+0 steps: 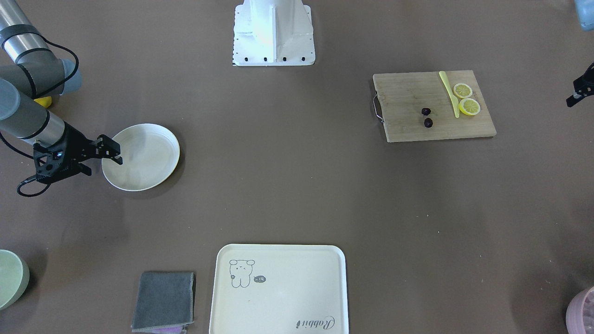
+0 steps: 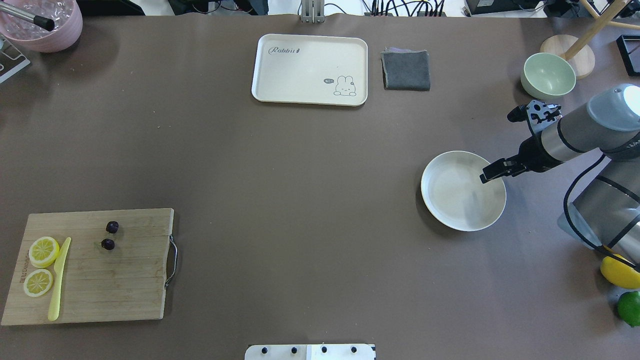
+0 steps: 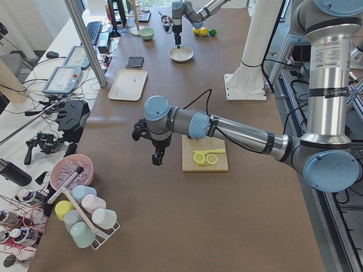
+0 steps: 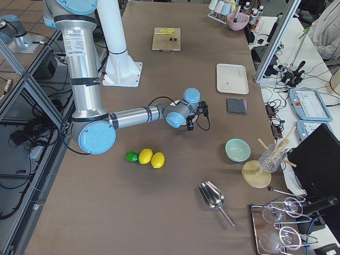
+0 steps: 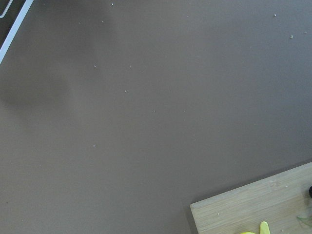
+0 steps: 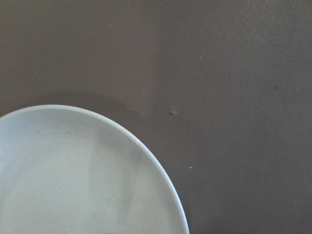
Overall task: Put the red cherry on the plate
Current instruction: 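Reach the right gripper to the rim of the white plate, then drag the white plate to center with right gripper while left arm nears board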
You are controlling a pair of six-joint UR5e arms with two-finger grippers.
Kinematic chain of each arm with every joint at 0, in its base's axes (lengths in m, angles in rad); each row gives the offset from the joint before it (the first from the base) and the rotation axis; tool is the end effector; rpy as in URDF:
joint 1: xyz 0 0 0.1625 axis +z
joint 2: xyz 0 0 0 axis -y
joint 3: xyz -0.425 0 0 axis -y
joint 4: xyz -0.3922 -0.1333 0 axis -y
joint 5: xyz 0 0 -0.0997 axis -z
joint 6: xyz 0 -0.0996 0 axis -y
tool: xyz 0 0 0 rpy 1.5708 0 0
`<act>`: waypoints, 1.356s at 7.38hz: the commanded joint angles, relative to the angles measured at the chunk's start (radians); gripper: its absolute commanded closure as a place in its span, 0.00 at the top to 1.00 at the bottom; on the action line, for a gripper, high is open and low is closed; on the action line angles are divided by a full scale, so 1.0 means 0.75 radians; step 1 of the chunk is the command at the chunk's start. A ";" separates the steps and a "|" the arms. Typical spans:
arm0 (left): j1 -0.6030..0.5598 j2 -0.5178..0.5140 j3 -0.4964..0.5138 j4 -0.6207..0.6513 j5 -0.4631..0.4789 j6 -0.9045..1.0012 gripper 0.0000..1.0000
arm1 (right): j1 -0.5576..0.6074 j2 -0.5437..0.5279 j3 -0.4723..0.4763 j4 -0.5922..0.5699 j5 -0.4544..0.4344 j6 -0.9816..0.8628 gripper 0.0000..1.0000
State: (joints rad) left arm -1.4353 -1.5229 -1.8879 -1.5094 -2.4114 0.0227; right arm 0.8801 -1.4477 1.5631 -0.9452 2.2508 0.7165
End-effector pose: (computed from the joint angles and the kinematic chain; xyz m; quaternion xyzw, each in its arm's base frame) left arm 0.0048 -0.4727 0.5271 0.0717 0.4105 0.1139 0.9019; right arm -0.3071 -0.4825 0.5290 0.0592 -0.4579 -0.1094 0.8803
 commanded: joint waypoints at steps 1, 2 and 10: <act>0.001 0.002 0.000 0.000 0.000 0.007 0.98 | -0.004 -0.003 -0.008 0.000 0.008 0.004 0.01; 0.001 0.002 -0.001 0.000 0.000 0.007 0.98 | -0.004 -0.003 -0.006 -0.002 0.012 0.006 0.00; 0.464 0.057 -0.023 -0.617 0.167 -1.011 0.98 | -0.258 0.351 0.125 -0.004 0.033 0.766 0.00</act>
State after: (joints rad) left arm -1.1861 -1.4925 -1.9011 -1.8866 -2.3513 -0.5976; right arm 0.7641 -1.2564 1.6471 -0.9471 2.3226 1.1591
